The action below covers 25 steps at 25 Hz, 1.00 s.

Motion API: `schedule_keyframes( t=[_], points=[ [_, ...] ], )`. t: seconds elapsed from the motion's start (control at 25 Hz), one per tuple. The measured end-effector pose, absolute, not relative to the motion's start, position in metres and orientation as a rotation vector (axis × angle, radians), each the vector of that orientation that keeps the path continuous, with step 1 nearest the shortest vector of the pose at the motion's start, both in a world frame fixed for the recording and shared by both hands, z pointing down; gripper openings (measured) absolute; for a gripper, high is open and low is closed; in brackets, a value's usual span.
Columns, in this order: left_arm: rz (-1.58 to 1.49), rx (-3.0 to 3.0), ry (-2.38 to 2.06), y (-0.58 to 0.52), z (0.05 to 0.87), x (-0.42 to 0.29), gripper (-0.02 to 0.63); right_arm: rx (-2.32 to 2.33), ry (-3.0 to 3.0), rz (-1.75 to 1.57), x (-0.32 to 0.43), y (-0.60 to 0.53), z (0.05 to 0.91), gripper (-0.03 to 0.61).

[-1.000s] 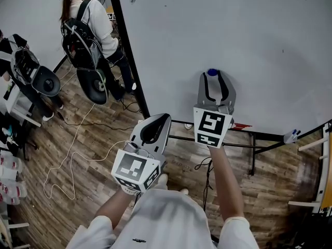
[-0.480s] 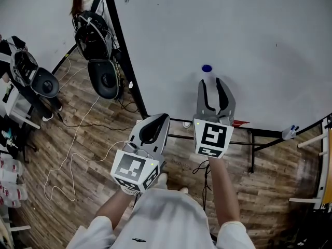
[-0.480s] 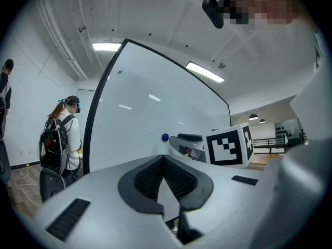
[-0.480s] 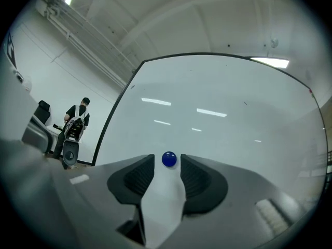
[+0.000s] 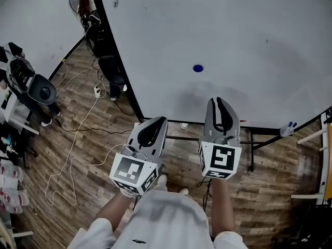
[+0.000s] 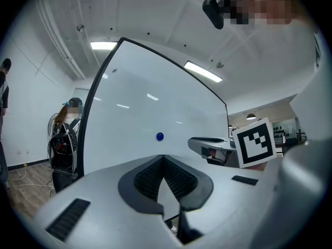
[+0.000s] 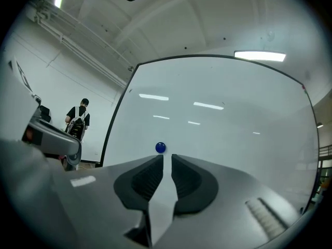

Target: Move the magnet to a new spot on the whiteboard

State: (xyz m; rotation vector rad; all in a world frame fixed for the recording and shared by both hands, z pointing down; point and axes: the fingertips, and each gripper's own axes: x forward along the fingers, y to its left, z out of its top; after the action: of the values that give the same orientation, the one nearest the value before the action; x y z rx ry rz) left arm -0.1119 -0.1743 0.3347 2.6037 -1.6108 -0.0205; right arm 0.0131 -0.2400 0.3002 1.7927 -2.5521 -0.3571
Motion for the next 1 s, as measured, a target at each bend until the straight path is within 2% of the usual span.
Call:
schedule_keyframes(
  t=[0.52, 1.0],
  points=[
    [-0.019, 2.606, -1.614, -0.172, 0.338, -0.098, 0.006, 1.857, -2.594, -0.159, 0.074, -0.197, 0.336, 0.034],
    [0.01, 2.633, -1.625, -0.164, 0.34, -0.091, 0.006, 1.806, -2.619, -0.16, 0.085, -0.173, 0.343, 0.015]
  ],
)
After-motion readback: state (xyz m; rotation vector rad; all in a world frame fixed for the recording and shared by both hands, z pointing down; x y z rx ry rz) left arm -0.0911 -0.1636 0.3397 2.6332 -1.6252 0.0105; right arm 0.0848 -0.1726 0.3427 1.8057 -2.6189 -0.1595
